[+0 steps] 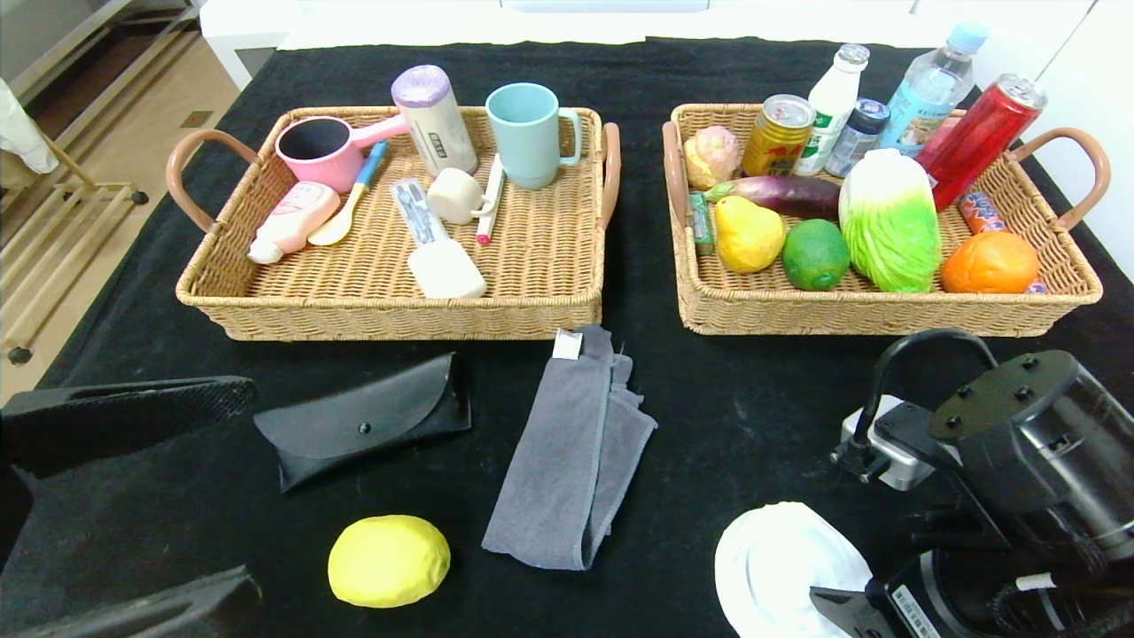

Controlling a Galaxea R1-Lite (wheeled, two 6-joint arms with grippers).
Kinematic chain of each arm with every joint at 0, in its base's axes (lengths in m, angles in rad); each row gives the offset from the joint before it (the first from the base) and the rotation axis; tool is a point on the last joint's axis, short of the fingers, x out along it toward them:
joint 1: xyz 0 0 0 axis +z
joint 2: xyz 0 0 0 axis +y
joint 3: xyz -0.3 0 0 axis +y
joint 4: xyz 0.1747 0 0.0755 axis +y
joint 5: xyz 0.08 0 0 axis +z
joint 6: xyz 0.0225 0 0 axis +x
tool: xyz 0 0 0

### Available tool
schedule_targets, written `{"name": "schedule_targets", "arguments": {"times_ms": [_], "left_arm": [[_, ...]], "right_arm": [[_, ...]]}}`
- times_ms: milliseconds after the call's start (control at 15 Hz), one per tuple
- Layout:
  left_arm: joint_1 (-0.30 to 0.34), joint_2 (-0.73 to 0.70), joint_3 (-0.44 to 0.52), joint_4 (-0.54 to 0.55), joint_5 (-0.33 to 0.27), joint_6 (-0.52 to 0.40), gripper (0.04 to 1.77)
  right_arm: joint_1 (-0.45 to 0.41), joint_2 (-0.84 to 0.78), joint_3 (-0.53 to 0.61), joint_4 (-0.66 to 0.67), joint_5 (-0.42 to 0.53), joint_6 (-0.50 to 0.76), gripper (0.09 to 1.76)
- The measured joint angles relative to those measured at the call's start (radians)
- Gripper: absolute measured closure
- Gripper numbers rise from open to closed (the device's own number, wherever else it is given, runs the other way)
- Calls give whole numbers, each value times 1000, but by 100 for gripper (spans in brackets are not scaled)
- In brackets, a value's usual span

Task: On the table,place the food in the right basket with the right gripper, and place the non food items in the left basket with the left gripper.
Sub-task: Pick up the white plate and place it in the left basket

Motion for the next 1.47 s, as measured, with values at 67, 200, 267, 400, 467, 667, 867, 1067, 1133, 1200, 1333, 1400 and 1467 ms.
{"name": "schedule_targets", "arguments": {"times_ms": [67,200,267,400,467,667,867,1067,1133,1200,1333,1400,1467], "left_arm": [[0,-1,0,0,0,0,9],[0,-2,0,0,0,1,9],[0,-2,0,0,0,1,9],[0,-4,0,0,0,1,9],[0,-5,0,0,0,3,9],[0,-7,0,0,0,3,9],[0,-7,0,0,0,3,9],[0,-7,0,1,0,3,9],[0,-7,0,0,0,3,9],[0,-7,0,0,0,4,9],[0,-7,0,0,0,4,9],[0,-7,0,0,0,5,9],[0,-7,0,0,0,5,9]], "right_arm": [[-2,5,-1,-4,1,0,15],[-4,13,-1,-5,1,0,15],[-5,15,-2,-6,0,0,15],[-6,20,-2,-7,1,0,15],[-7,22,-2,-6,1,0,18],[-11,26,3,-4,-1,0,67],[-10,31,2,-5,0,1,101],[-9,31,2,-5,0,2,172],[-9,31,3,-6,0,2,172],[-9,31,3,-6,0,2,172],[-9,31,4,-6,0,2,172],[-9,31,6,-6,0,2,172],[-9,31,6,-6,-1,2,172]]}}
